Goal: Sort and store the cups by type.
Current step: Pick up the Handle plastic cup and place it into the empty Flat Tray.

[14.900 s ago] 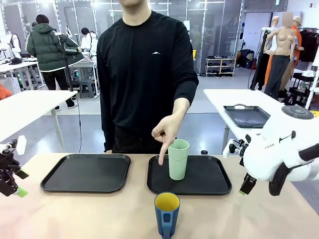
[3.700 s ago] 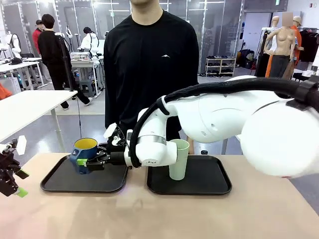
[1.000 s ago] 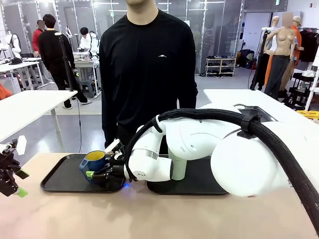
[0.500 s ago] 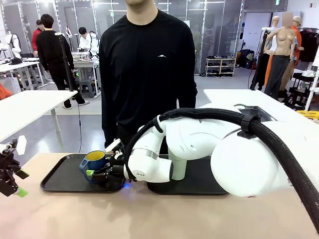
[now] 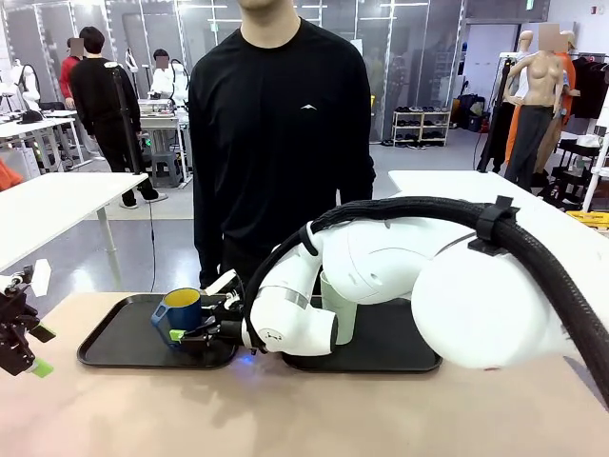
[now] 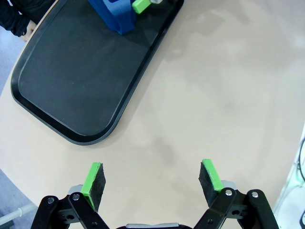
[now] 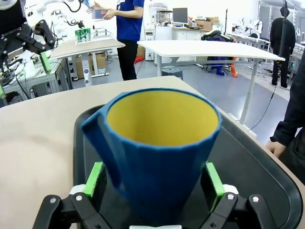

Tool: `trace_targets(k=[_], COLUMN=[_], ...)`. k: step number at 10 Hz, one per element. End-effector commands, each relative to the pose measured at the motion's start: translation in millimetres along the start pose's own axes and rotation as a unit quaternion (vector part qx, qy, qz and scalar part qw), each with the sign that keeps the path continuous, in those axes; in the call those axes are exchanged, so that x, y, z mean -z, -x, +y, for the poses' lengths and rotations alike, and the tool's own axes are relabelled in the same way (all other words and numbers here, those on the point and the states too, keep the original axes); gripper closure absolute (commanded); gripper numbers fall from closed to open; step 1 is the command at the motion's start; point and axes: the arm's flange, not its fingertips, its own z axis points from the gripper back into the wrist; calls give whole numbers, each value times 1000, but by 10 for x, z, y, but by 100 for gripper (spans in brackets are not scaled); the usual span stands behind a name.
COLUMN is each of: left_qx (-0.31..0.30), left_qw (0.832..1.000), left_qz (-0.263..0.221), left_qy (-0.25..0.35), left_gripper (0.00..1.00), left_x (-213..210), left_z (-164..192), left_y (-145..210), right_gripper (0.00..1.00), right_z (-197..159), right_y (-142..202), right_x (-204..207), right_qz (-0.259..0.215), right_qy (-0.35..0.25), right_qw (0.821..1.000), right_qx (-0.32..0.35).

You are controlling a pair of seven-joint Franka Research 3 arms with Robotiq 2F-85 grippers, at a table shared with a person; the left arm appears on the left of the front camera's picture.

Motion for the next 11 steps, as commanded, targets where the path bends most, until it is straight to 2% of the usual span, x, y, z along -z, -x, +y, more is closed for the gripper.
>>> trace_targets(k=[1, 7, 11], left_qx=[-6, -6, -6], left_qw=[1000, 1000, 1000], left_qz=[7, 7, 7], left_qy=[-7, -7, -7], left_gripper=[0, 0, 0], left_x=[12, 12, 12], left_z=[-4, -4, -4], left_y=[-8, -8, -8], right_gripper=[0, 0, 0], right_z=[159, 231, 305], right_y=[9, 13, 39], right_x=[-277, -820, -1265], right_qz=[-10, -6, -32], right_qy=[-2, 29, 14], right_qw=[1000, 1000, 999], right_qx=[-7, -10, -5])
